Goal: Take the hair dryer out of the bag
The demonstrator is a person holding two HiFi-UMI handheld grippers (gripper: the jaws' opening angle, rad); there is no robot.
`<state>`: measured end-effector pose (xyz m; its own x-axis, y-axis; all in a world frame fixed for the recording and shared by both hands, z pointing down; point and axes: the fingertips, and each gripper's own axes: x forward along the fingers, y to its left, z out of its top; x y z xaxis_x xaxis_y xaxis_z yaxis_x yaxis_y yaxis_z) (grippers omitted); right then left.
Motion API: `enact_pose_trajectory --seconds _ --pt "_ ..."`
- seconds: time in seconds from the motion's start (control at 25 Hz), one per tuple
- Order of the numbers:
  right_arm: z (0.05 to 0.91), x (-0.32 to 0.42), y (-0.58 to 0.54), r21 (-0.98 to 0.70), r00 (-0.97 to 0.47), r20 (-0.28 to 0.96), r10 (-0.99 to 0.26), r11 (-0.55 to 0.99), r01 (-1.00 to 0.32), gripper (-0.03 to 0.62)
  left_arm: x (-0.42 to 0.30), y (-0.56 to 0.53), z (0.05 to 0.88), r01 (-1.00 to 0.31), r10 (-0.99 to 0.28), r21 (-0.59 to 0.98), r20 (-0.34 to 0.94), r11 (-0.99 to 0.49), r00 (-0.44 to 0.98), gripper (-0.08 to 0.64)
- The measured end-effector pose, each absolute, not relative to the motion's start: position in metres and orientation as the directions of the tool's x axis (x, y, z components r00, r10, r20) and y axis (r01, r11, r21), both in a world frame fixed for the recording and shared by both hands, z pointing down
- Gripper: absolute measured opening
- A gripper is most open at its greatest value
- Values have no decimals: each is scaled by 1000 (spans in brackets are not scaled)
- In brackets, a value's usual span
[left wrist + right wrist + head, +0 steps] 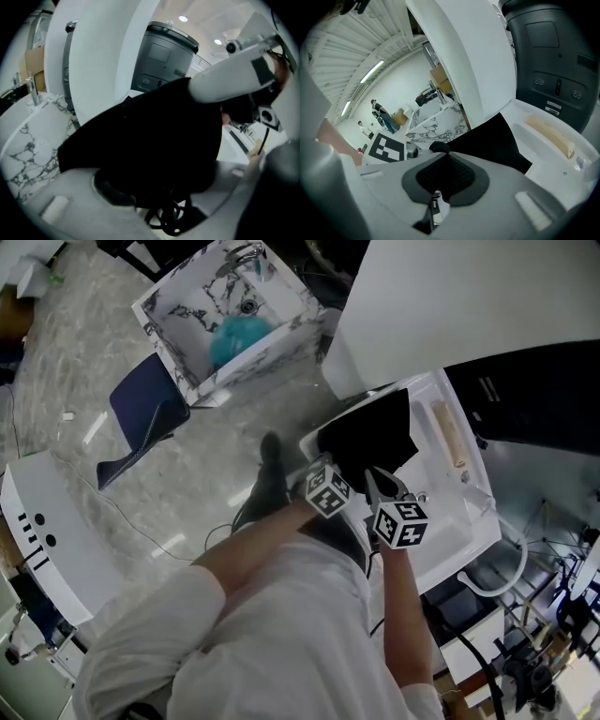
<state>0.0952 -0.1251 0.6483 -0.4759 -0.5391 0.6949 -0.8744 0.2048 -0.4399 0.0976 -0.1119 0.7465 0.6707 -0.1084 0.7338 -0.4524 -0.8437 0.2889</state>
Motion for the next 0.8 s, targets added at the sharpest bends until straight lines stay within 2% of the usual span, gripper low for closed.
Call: enact_pose_trajectory --seconds 0.2,0.64,0.8 --pt "648 100 -119 -465 -481 688 -543 179 -867 11 104 -106 764 -424 -66 281 766 -861 640 278" --pt "652 112 -108 -513 -498 673 -547 141 -847 11 115 -105 797 -386 -44 171 871 -907 489 270" --pt "654 122 -108 -512 -485 672 -560 121 -850 11 118 -103 799 -369 -25 178 875 -912 483 225"
